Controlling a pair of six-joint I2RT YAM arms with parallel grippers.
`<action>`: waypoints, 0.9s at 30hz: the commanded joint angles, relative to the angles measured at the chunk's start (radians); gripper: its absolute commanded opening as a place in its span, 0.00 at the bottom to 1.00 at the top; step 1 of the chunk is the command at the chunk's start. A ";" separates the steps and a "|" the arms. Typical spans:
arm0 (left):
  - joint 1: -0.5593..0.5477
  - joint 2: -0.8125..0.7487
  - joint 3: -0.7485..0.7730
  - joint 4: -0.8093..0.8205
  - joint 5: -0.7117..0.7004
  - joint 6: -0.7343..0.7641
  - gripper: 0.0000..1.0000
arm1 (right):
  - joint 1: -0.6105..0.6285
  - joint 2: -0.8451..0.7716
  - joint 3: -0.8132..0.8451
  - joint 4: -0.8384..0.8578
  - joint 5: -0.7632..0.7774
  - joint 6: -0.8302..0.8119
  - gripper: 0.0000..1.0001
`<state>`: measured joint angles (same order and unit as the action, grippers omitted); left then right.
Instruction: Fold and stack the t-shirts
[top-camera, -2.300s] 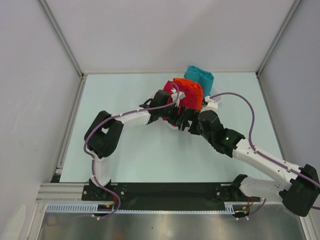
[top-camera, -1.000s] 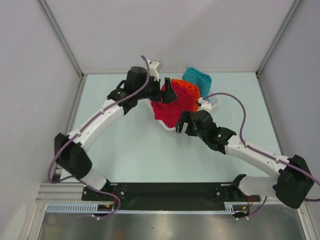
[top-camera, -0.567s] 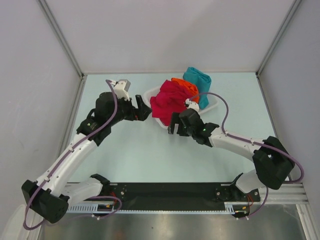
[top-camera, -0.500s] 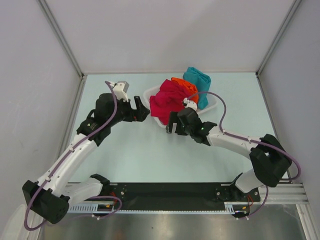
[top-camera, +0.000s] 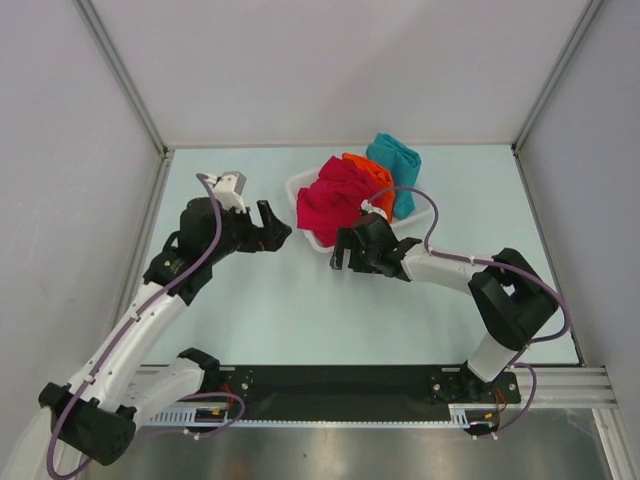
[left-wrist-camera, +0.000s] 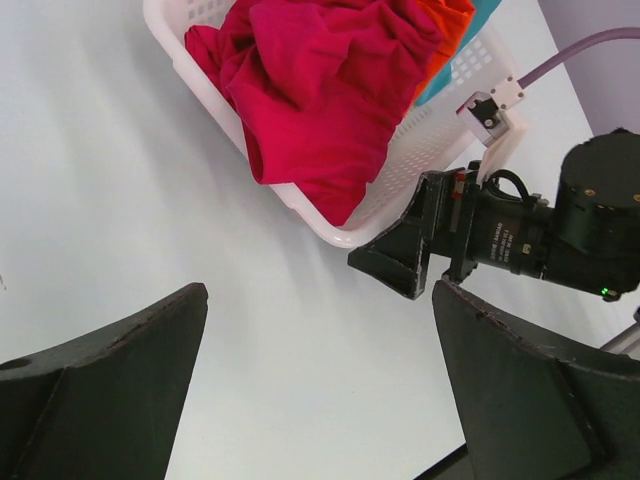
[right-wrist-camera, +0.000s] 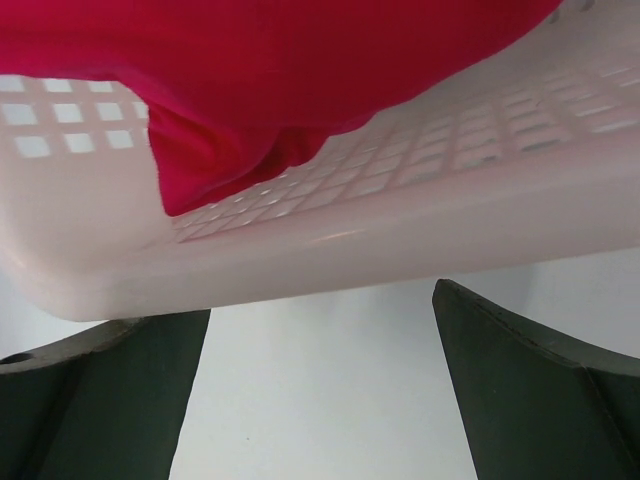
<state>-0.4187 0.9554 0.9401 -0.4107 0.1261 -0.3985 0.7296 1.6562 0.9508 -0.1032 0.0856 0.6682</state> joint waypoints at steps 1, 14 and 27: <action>0.038 -0.055 -0.024 0.030 0.042 -0.039 1.00 | -0.044 0.039 0.055 0.036 -0.046 -0.007 1.00; 0.126 -0.069 -0.089 0.047 0.139 -0.066 1.00 | -0.105 0.060 0.086 0.020 -0.024 -0.039 1.00; 0.143 -0.076 -0.103 0.038 0.145 -0.053 1.00 | -0.200 0.013 0.025 0.059 -0.015 0.021 0.00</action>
<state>-0.2916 0.8951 0.8433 -0.3908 0.2493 -0.4454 0.5480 1.7107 0.9836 -0.0738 0.0292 0.6567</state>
